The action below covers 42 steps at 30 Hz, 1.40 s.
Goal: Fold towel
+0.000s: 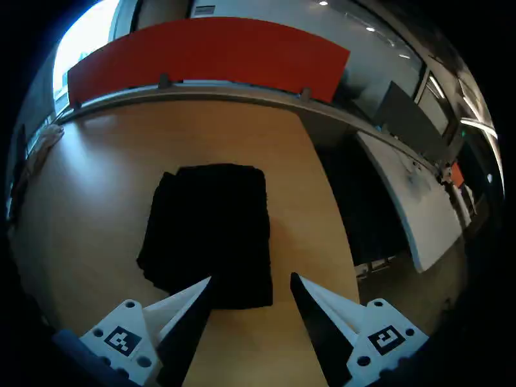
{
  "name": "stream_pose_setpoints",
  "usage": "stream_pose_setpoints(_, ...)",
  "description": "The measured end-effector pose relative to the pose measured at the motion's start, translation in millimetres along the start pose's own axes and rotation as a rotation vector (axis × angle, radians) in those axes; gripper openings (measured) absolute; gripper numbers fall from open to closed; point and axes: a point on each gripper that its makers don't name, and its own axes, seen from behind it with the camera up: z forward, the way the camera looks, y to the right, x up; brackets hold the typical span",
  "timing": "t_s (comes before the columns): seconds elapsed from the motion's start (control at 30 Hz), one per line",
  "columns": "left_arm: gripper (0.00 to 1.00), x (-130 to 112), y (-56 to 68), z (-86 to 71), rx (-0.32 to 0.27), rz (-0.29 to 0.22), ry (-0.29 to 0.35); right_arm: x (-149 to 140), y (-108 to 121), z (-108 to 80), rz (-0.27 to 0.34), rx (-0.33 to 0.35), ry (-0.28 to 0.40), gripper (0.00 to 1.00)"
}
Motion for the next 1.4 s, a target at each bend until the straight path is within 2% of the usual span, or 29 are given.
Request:
stream_pose_setpoints(0.57,0.97,1.0,-1.5,-1.2,0.003,-0.005,0.000,28.9,-14.1,-10.8,0.091,-0.015,0.142,0.85)
stream_pose_setpoints(0.67,0.97,1.0,-1.3,-1.3,0.003,-0.006,-0.001,37.9,-12.7,-13.6,0.120,-0.026,0.183,0.85)
stream_pose_setpoints(0.9,0.97,0.6,0.3,-1.4,0.002,-0.008,-0.003,65.2,-1.8,-27.4,0.165,-0.083,0.327,0.84)
stream_pose_setpoints(1.17,0.97,0.0,0.8,-1.9,0.002,-0.011,-0.004,71.2,-1.0,-30.9,0.185,-0.094,0.369,0.85)
stream_pose_setpoints(1.4,0.97,0.4,2.2,-1.0,0.001,-0.015,-0.003,96.8,7.8,-45.1,0.221,-0.132,0.472,0.84)
